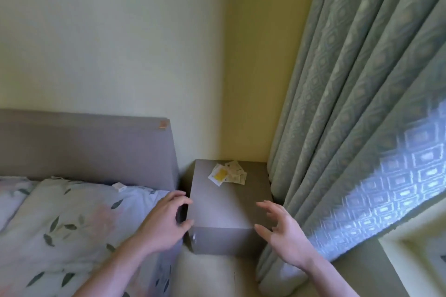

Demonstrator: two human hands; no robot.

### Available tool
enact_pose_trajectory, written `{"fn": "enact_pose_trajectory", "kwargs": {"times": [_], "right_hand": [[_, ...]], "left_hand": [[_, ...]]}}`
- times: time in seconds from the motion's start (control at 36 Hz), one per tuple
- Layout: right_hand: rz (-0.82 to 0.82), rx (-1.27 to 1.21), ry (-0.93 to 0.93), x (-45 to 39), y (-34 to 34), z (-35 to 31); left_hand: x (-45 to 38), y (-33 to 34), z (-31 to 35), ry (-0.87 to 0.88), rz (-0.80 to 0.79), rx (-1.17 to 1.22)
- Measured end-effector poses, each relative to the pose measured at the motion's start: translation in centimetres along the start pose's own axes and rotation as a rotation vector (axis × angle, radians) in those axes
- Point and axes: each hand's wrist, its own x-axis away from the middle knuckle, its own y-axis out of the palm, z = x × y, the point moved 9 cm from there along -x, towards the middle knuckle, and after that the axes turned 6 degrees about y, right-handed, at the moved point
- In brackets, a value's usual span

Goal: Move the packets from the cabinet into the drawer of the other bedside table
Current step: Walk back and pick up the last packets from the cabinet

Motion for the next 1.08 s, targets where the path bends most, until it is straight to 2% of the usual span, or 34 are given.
{"fn": "enact_pose_trajectory", "kwargs": {"times": [0.17, 0.36, 0.53, 0.69, 0.89, 1.08], "right_hand": [[-0.086, -0.058, 0.127, -11.2, -0.4, 3.3], [-0.218, -0.098, 0.304, -24.4, 0.6, 6.2], [-0.240, -0.045, 0.388, -34.0, 1.6, 9.5], [-0.200, -0.034, 0.479, -41.3, 3.5, 13.6], [-0.130, 0.079, 0.541, -47.9, 6.6, 19.1], [-0.049, 0.065, 0.547, -53.6, 10.6, 23.5]], "left_hand": [[-10.8, 4.4, -1.6, -0.053, -0.077, 0.061], [-19.8, 9.0, -6.1, -0.313, -0.125, 0.195], [-25.2, 11.6, -11.0, -0.455, -0.141, 0.219], [-32.1, 15.6, -15.7, -0.510, -0.168, 0.235], [-40.6, 23.9, -21.7, -0.553, -0.221, 0.238], [-47.3, 28.8, -26.5, -0.545, -0.079, 0.156]]}}
